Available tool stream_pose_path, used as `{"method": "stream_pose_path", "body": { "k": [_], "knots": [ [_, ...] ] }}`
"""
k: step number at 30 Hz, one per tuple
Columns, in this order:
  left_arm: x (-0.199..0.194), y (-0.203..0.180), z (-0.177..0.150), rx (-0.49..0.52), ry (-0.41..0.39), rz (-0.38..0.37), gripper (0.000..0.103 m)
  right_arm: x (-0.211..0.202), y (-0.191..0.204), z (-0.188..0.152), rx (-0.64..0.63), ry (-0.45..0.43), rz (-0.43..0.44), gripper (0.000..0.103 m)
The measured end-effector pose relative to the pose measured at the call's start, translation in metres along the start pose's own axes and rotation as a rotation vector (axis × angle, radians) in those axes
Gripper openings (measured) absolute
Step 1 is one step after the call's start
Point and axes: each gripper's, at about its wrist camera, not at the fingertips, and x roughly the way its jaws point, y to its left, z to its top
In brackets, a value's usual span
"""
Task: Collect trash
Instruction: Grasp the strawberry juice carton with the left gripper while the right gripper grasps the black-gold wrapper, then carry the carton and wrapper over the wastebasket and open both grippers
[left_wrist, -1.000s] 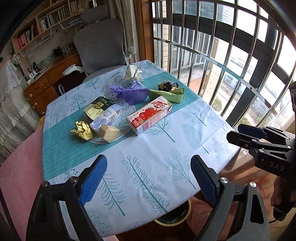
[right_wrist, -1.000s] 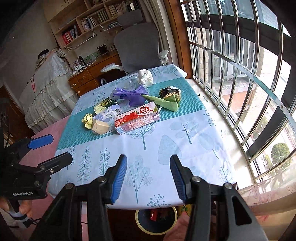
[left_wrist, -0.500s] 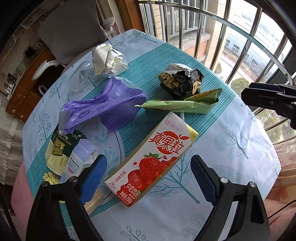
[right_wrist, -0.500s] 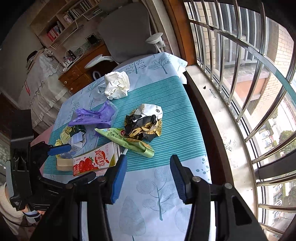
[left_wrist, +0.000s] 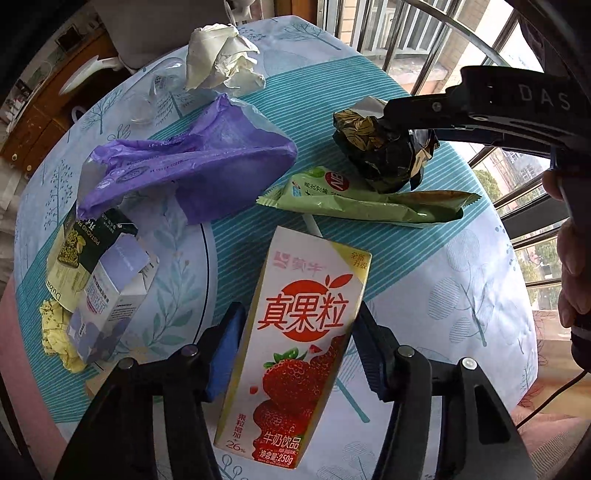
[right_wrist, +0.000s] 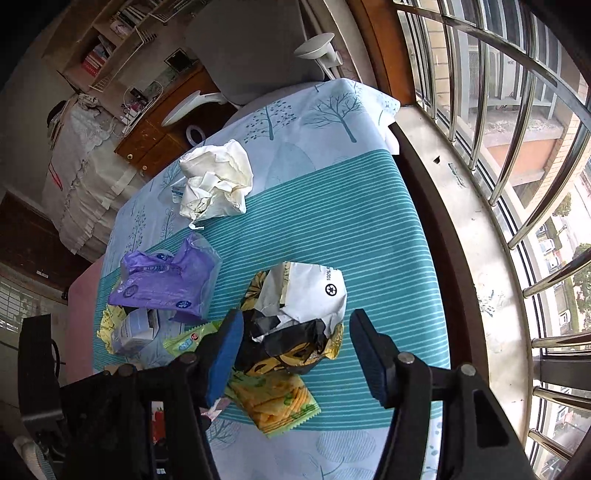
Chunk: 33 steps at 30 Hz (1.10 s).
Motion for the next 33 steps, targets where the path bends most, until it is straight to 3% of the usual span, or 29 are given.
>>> {"method": "stream_pose_path", "body": {
  "k": [6, 10, 16, 25, 33],
  "knots": [
    [-0.026, 0.013, -0.030, -0.139, -0.045, -0.044, 0.056, 0.024, 0.012, 0.004, -0.028, 0.053, 0.016, 0.060],
    [-0.046, 0.026, -0.048, -0.233, -0.099, -0.059, 0.056, 0.025, 0.018, 0.000, -0.046, 0.063, 0.032, 0.054],
    [-0.079, 0.041, -0.073, -0.329, -0.184, -0.045, 0.056, -0.007, 0.027, -0.004, -0.015, -0.018, 0.074, 0.053],
    [-0.144, 0.058, -0.117, -0.335, -0.323, -0.054, 0.056, -0.076, 0.071, -0.033, -0.059, -0.132, 0.156, 0.053],
    [-0.208, 0.052, -0.189, -0.236, -0.461, -0.073, 0.056, -0.126, 0.118, -0.119, -0.109, -0.194, 0.150, 0.053]
  ]
}}
